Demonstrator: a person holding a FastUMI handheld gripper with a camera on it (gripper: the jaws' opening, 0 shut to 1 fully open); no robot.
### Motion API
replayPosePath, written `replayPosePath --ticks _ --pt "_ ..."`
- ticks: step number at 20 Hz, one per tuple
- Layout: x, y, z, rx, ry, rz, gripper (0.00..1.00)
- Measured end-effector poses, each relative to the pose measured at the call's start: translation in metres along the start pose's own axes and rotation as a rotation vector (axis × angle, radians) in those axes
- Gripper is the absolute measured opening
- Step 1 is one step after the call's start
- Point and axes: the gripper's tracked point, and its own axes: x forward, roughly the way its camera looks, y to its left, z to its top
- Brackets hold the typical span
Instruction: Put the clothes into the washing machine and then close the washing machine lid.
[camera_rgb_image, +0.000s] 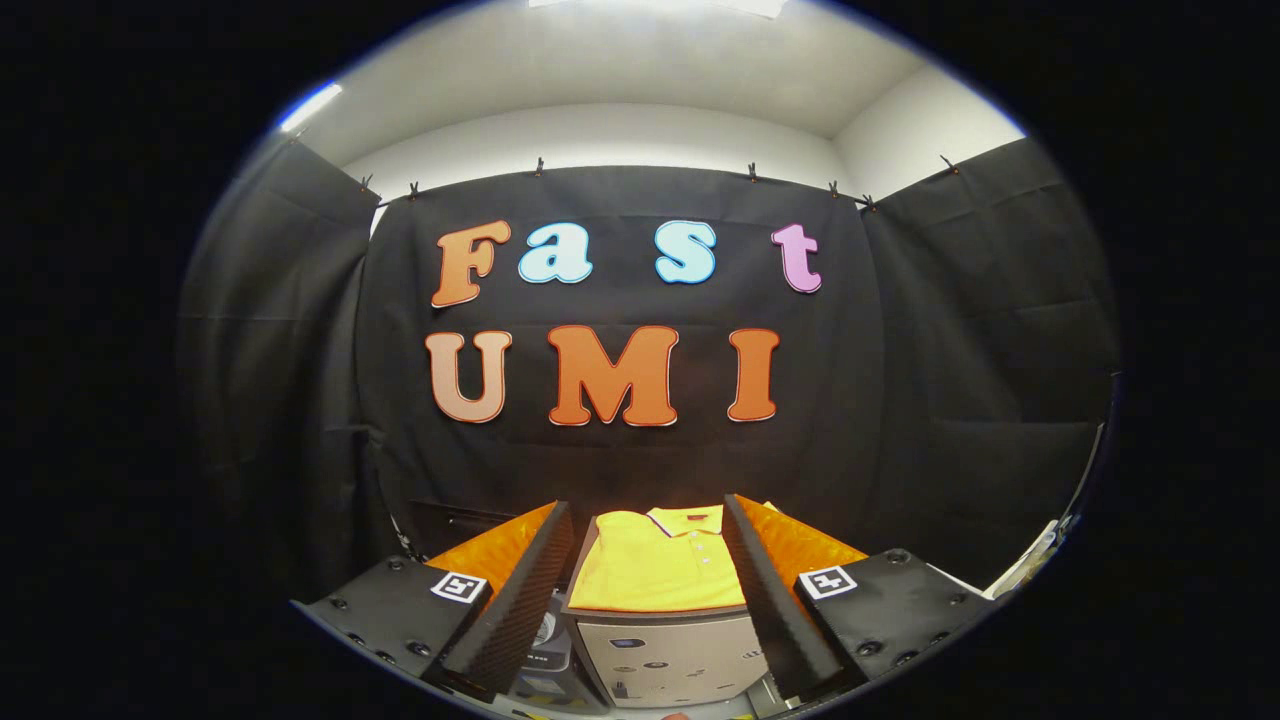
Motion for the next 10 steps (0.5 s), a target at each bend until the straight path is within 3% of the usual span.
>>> replayPosePath --ticks 10 --pt "0.02 -0.031 0.006 0.014 -0.004 0.019 0.98"
